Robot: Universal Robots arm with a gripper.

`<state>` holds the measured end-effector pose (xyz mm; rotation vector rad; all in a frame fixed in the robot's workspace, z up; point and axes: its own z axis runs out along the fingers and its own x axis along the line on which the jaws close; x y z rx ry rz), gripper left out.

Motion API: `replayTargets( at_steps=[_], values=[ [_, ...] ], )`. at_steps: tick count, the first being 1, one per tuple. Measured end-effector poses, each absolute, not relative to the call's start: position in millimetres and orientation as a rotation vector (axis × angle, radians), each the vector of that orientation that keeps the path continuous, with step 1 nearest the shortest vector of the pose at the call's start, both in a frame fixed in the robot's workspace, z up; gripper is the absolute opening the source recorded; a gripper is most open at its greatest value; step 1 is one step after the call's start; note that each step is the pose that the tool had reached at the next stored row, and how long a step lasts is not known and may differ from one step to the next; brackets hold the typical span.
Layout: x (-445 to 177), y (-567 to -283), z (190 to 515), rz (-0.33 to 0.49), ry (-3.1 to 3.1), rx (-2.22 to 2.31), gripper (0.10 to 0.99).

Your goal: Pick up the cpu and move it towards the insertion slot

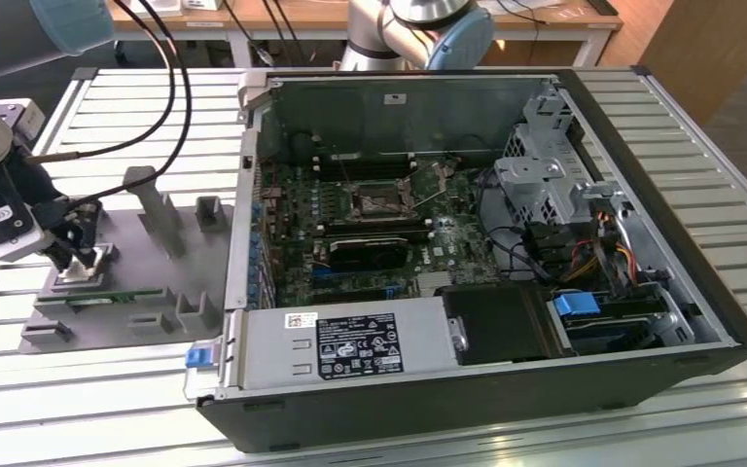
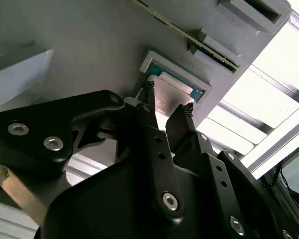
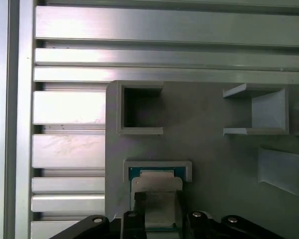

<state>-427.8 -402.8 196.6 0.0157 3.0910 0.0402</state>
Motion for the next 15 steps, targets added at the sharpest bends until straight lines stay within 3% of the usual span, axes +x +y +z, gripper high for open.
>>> replayTargets(
  at_steps=[1,6,9,10,15],
  values=[
    [-427.8,-402.8,196.6,0.040,3.091,0.016,0.353],
    [-427.8,-402.8,196.6,0.040,3.091,0.017,0.584],
    [-427.8,-402.8,196.6,0.040,3.091,0.017,0.639],
    [-427.8,-402.8,196.6,0.040,3.091,0.017,0.706],
    [-427.8,-402.7,194.3,0.042,3.091,-0.010,0.706]
  ],
)
